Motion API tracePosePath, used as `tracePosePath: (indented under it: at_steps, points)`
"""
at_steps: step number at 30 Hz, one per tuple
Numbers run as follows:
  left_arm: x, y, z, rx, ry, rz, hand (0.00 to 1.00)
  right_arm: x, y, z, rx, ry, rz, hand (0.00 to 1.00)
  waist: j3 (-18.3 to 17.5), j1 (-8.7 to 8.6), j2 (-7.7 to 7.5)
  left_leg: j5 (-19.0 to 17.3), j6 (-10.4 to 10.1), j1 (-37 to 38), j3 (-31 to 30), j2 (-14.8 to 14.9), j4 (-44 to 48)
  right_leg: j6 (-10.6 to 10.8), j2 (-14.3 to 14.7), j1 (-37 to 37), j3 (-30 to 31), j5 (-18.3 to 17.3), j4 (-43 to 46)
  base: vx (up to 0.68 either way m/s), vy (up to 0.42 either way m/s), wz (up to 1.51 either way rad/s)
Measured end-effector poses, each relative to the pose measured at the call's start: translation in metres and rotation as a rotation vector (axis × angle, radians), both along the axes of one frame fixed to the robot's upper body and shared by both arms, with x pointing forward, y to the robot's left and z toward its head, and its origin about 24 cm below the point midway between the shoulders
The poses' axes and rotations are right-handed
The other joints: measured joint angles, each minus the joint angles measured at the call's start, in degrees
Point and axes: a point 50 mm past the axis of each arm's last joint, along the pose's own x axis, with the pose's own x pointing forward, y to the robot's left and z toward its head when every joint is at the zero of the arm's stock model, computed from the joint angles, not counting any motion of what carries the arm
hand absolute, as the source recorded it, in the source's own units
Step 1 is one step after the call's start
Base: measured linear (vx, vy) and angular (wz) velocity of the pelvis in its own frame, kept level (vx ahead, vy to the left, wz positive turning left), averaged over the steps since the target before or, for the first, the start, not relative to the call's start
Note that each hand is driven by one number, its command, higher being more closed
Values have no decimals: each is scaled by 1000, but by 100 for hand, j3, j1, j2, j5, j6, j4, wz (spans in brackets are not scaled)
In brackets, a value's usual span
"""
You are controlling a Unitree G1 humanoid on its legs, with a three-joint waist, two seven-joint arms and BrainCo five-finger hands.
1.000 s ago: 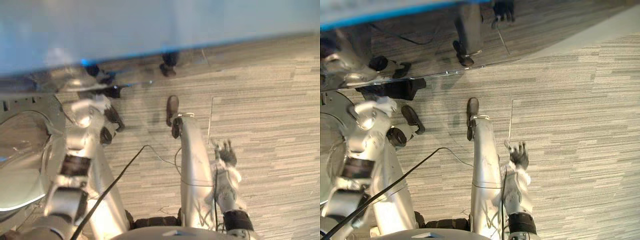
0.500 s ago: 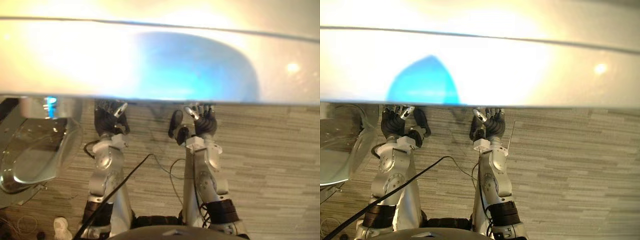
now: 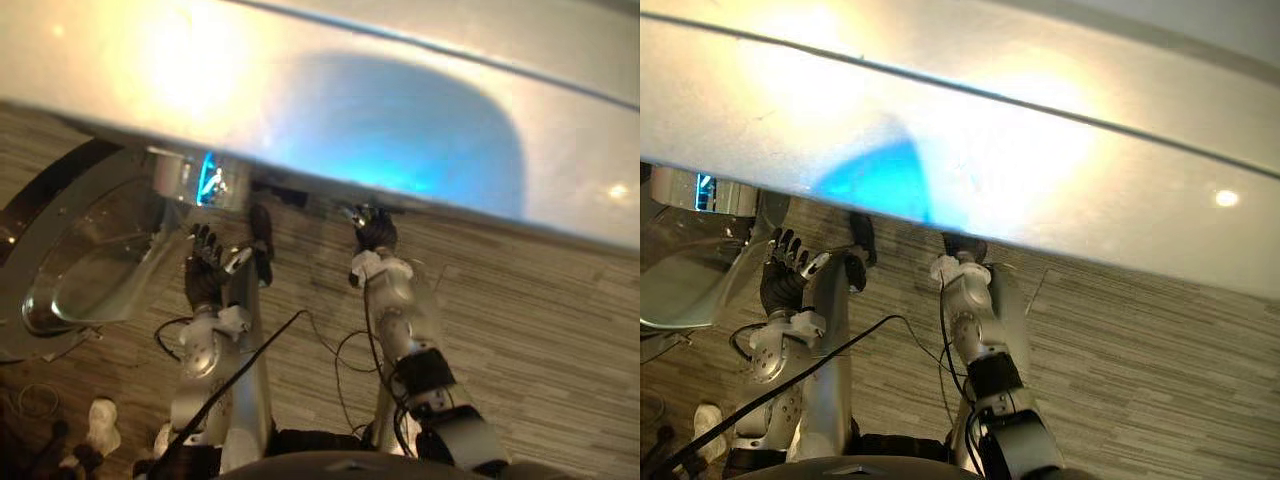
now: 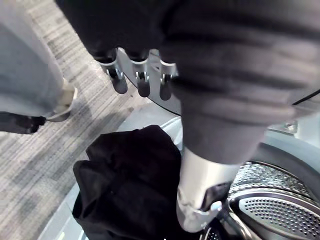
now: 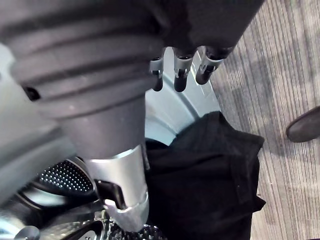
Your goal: Pick up the laundry basket with both hands and put the clothes into the washing machine.
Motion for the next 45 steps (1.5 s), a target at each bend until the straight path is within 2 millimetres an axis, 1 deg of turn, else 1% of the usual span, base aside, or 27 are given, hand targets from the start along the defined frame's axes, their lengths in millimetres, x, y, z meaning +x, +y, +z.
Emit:
tracePosePath:
  at_steps: [1,2,4,6,8,10,12,15,17,19,21,22,23,26,28,29,30,31,33,34,36,38,39,42,43,44,45]
  points:
    - [-2,-1,0,-1,-1,-5,0,8,-4,5,12,7,-21,0,1,44,19,9,11,-123,-17,-22,83,-1,-52,-105,-6,-49,123,-27,-43,19]
    - [-3,-1,1,-2,-4,-6,0,10,-6,6,18,14,-34,0,3,68,24,8,13,-193,-37,-26,151,-21,-70,-162,-19,-71,181,-23,-51,24]
    - [-4,-4,6,-5,-25,-16,0,19,-20,13,27,22,-81,0,16,84,63,27,6,-465,-150,-133,365,-46,-212,-357,-57,-158,471,-15,-41,28]
    - [-4,-6,6,-6,-25,-26,0,26,-32,17,30,32,-114,0,19,103,100,27,5,-615,-230,-193,471,-35,-271,-459,-76,-207,606,-24,-31,24]
    - [-4,-10,6,-8,-28,-45,0,28,-43,20,53,44,-158,0,18,162,181,38,-7,-747,-320,-266,514,-25,-343,-518,-149,-256,685,-32,-15,22]
    - [-4,-11,6,-7,-31,-55,0,33,-52,23,65,53,-189,0,15,209,215,44,-14,-822,-390,-331,494,14,-409,-540,-222,-311,723,-48,-7,21]
    - [-4,-12,7,-4,-34,-63,0,37,-55,25,74,63,-199,0,11,250,221,69,-16,-882,-402,-365,495,16,-446,-600,-222,-327,772,-59,-17,16]
    - [-4,-13,15,-6,-69,-69,0,42,-62,37,59,44,-204,0,12,313,245,171,12,-1146,-421,-410,493,15,-539,-839,-270,-335,881,-57,-19,19]
    - [-4,-15,15,-9,-70,-80,0,47,-64,40,50,59,-205,0,3,338,269,232,3,-1204,-477,-502,488,8,-630,-871,-316,-361,962,-32,-5,20]
    - [-4,-17,15,-11,-71,-84,0,48,-64,43,46,52,-203,0,-3,379,301,279,14,-1248,-514,-514,486,10,-660,-871,-372,-375,990,-35,-7,17]
    - [-4,-17,15,-11,-71,-84,0,48,-59,46,39,39,-184,0,-9,374,311,285,11,-1267,-536,-542,467,10,-697,-872,-402,-406,1017,-36,-5,15]
    - [-4,-16,16,-10,-73,-84,0,47,-53,51,24,16,-158,0,-9,368,318,286,10,-1305,-544,-543,430,14,-706,-886,-439,-420,1015,-42,-7,20]
    - [-3,-16,16,-8,-72,-85,0,45,-39,56,19,-10,-115,0,-11,340,320,301,9,-1305,-532,-543,340,18,-708,-886,-463,-445,990,-44,-11,23]
    - [-2,-16,17,-5,-78,-83,0,36,-23,63,25,-54,-75,0,-12,313,322,330,-14,-1254,-428,-495,19,-13,-682,-879,-503,-466,834,-42,-30,26]
    - [-2,-12,17,-2,-77,-70,0,17,7,82,25,-191,48,0,-13,312,321,387,-75,-1198,-423,-487,-260,-12,-573,-860,-526,-465,679,-51,-31,14]
    - [-2,-11,17,-1,-77,-66,0,14,15,85,37,-213,72,0,-13,315,321,395,-88,-1181,-419,-485,-324,-12,-553,-856,-525,-465,645,-59,-29,12]
    - [-2,-9,17,0,-77,-57,0,7,28,95,66,-285,124,0,-13,331,321,421,-123,-1158,-424,-483,-419,-15,-514,-852,-524,-464,594,-38,-19,11]
    - [-2,-8,17,1,-76,-52,0,2,36,106,79,-356,156,0,-12,346,321,457,-143,-1135,-422,-487,-477,-14,-513,-841,-531,-464,582,-57,-27,11]
    - [-2,-7,17,2,-76,-46,0,-1,41,121,78,-434,172,0,-12,370,321,508,-146,-1112,-422,-493,-538,-14,-512,-823,-539,-464,562,-48,-19,8]
    - [-2,-7,17,2,-75,-44,0,-1,40,129,82,-467,172,0,-12,387,320,520,-144,-1106,-424,-493,-560,-13,-510,-806,-553,-463,538,-38,-13,4]
    - [-2,-7,17,2,-76,-44,0,2,35,136,90,-488,151,0,-12,401,321,628,-143,-1072,-425,-499,-643,-8,-508,-771,-576,-460,488,-32,-3,1]
    - [-2,-7,19,1,-87,-46,0,13,22,139,61,-480,86,0,-13,415,320,640,-145,-1076,-435,-502,-688,-2,-514,-735,-627,-457,432,-34,5,6]
    - [-2,-7,20,1,-90,-46,0,18,18,138,47,-467,63,0,-13,418,320,651,-146,-1073,-430,-504,-720,-2,-516,-731,-631,-457,412,-35,1,9]
    - [-3,-8,25,-2,-112,-49,0,42,-9,134,21,-361,-50,0,-13,453,319,654,-149,-1030,-379,-522,-873,7,-516,-719,-630,-452,300,-44,5,2]
    - [-3,-9,26,-4,-118,-52,0,46,-14,134,10,-347,-66,0,-13,464,319,655,-151,-1022,-370,-524,-906,11,-517,-720,-630,-449,279,-47,8,-3]
    - [-3,-11,27,-7,-125,-60,0,52,-23,133,-42,-320,-95,0,-13,484,319,655,-151,-1006,-358,-524,-949,20,-516,-720,-632,-445,244,-40,4,-4]
    - [-3,-12,27,-8,-124,-64,0,54,-26,132,-54,-309,-104,0,-13,491,319,655,-150,-1007,-359,-523,-946,21,-516,-721,-635,-444,244,-53,1,-5]
